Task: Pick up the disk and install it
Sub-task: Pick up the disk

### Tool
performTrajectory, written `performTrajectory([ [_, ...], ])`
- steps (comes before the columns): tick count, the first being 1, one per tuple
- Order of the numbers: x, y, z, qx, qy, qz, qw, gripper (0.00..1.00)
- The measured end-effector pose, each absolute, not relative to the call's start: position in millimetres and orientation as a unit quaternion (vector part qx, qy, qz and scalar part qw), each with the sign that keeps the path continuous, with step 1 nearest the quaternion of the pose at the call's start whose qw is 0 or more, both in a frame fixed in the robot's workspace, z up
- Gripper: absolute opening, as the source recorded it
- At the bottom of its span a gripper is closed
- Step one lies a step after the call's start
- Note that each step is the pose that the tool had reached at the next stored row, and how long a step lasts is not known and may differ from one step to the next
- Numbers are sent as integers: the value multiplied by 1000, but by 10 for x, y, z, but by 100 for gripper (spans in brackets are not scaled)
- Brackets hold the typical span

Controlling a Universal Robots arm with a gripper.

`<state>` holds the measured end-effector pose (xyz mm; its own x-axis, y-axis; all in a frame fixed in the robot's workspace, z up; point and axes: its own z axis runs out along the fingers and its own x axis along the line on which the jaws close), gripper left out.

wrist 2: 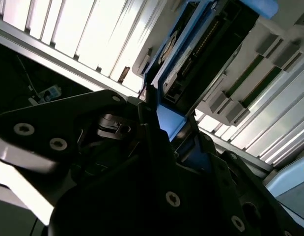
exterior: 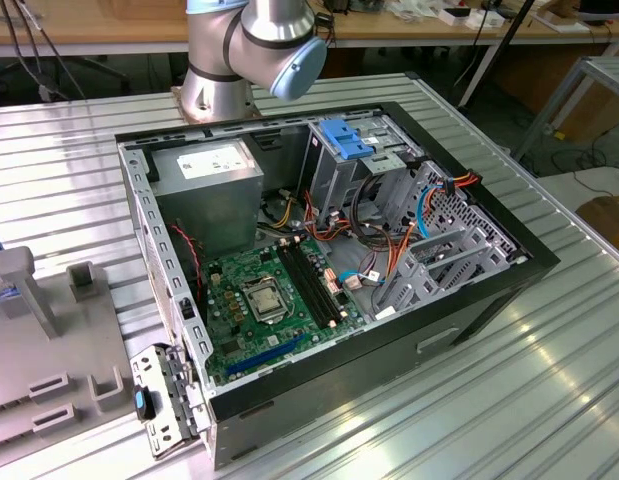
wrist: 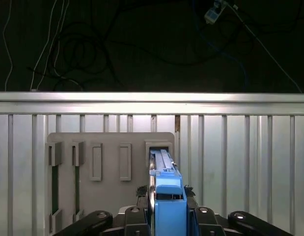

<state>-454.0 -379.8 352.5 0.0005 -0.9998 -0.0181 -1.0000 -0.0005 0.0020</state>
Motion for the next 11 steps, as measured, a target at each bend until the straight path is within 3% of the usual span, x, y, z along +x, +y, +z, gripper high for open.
performTrajectory([
  [11,-4539,-3798,4449,-707,707,6,5,37],
])
